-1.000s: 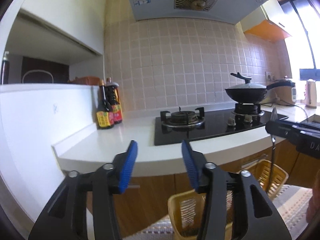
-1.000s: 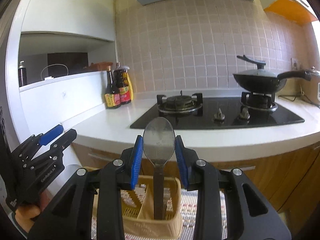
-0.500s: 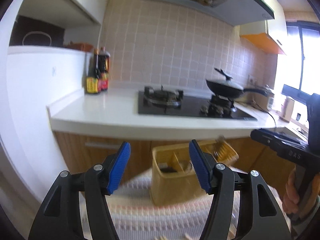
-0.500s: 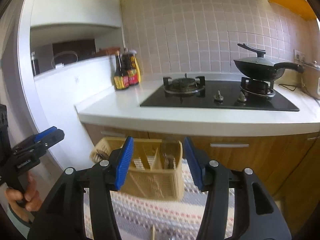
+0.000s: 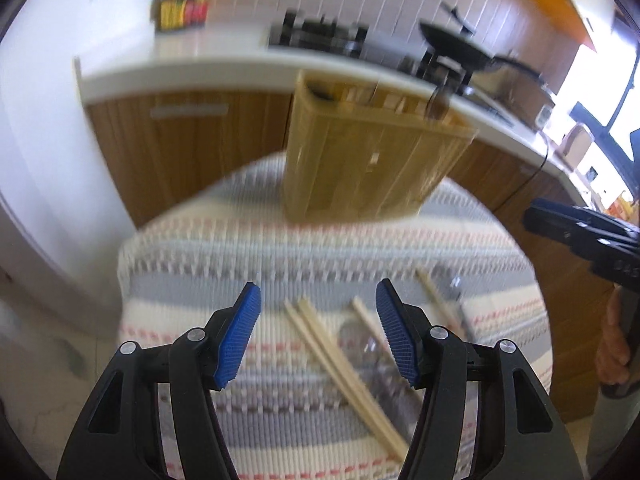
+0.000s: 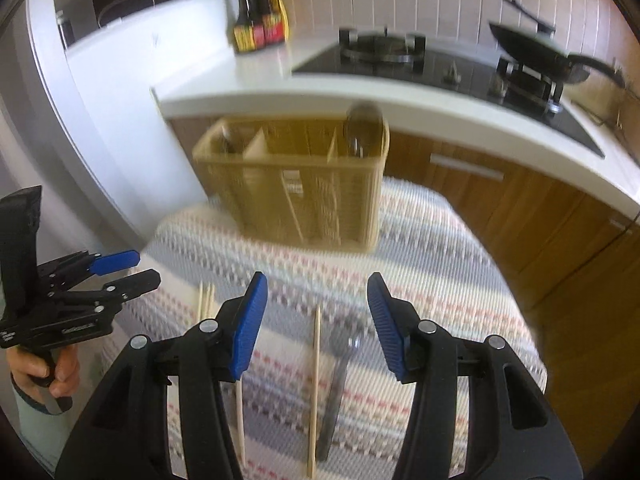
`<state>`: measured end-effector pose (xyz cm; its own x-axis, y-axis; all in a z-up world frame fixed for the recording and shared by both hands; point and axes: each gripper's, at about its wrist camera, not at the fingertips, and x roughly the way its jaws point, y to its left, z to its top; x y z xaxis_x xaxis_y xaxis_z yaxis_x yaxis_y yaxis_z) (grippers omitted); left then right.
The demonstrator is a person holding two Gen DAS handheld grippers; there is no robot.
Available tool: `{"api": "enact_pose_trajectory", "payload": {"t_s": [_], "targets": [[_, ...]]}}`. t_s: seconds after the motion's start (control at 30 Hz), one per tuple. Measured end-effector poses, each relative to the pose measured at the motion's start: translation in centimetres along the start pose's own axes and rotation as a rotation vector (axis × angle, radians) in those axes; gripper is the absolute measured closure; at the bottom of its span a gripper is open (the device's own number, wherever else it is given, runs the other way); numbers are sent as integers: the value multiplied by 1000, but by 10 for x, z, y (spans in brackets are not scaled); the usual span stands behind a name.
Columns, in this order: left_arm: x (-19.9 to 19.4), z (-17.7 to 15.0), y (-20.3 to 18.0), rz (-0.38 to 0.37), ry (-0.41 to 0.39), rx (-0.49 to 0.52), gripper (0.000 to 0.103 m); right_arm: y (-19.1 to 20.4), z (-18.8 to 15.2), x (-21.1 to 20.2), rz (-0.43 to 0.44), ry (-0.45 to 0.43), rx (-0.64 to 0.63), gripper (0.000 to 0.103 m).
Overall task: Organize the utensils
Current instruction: 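Grasp a wooden chopstick with the left tool while the right tool grasps another chopstick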
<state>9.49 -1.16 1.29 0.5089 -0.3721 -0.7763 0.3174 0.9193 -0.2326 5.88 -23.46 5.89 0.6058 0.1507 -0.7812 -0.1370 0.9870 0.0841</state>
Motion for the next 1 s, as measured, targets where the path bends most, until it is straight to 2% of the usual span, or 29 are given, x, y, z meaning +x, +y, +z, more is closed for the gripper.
{"api": "enact_pose_trajectory", "payload": {"t_s": [0.07, 0.13, 0.2, 0.4, 0.6, 0.77, 0.87, 0.9, 0.93, 0.97, 1.0], "targets": [[14, -11, 8, 13, 36, -26, 45, -1, -6, 8, 5, 38, 7, 55], [25, -19, 12, 15, 65, -38, 52, -2, -11, 20, 16, 85, 14, 63], [37, -29, 15, 29, 95, -38, 56, -4, -16, 33, 40, 133, 28, 66], [59, -47, 16, 71, 138, -34, 65, -4, -32, 71, 105, 251, 77, 67], [67, -46, 14, 102, 130, -41, 68, 3, -39, 81, 124, 274, 60, 67], [71, -47, -4, 196, 113, 40, 68, -1, -36, 78, 138, 263, 68, 67], [70, -48, -10, 217, 109, 78, 70, -4, -37, 79, 145, 265, 72, 67], [69, -48, -10, 198, 119, 91, 78, -5, -38, 80, 148, 269, 74, 67], [67, -48, -10, 186, 130, 95, 91, -8, -38, 77, 149, 271, 76, 67], [68, -49, -9, 185, 154, 102, 97, -9, -39, 77, 152, 275, 76, 67], [68, -49, -10, 195, 157, 121, 97, -7, -40, 78, 152, 276, 76, 67]]}}
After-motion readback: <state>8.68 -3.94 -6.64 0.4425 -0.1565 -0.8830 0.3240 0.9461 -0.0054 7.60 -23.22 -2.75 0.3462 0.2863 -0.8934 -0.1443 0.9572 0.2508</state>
